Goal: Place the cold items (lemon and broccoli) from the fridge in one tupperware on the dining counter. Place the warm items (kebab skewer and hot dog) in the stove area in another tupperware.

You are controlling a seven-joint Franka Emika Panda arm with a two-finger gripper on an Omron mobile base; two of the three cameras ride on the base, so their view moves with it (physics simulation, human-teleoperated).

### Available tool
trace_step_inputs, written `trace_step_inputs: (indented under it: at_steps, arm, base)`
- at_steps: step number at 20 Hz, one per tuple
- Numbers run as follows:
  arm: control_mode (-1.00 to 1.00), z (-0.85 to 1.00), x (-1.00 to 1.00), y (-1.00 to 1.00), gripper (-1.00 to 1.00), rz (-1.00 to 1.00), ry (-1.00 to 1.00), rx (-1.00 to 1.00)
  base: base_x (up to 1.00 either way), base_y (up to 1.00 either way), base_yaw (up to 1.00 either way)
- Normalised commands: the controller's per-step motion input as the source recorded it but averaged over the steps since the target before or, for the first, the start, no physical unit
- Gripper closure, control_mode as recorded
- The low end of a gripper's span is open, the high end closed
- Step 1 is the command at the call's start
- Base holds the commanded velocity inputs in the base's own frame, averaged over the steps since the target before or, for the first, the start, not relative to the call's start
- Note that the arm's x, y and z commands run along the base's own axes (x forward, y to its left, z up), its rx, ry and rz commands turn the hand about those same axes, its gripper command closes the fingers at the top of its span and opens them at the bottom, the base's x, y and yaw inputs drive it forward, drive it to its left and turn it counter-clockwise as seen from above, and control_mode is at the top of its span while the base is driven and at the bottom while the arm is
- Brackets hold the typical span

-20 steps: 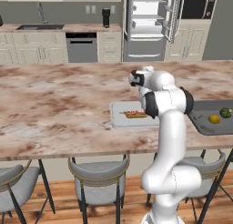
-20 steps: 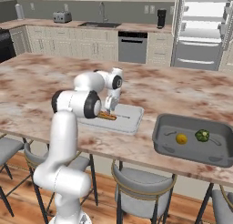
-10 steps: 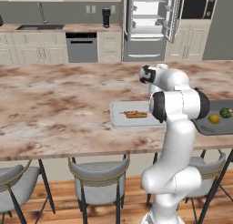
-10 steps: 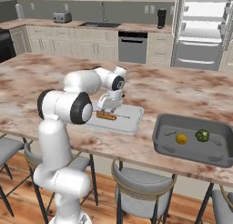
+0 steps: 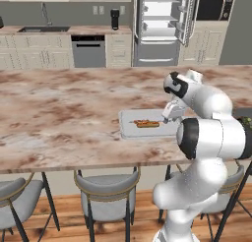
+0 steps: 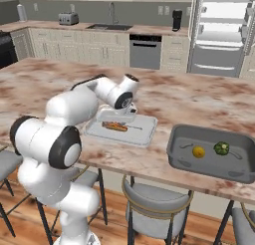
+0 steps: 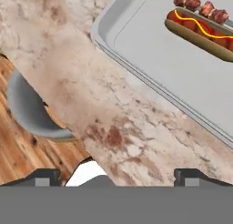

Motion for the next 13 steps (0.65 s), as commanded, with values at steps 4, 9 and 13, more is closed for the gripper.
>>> trace_step_inputs:
  at_steps: [4,9,13]
  arm:
    - [-1.0,0.57,-0.53,0.18,-1.0,-0.45,-0.2,-0.24]
    - [-1.0,0.6,-0.52,0.2,-1.0,-0.41,-0.11,-0.26]
    - [-1.0,0.49,-0.65,0.19,-1.0,-0.33,0.0,-0.2]
  base:
    - [0.0,0.0,0.0]
    - [0.0,0.0,0.0]
    - [0.0,0.0,0.0]
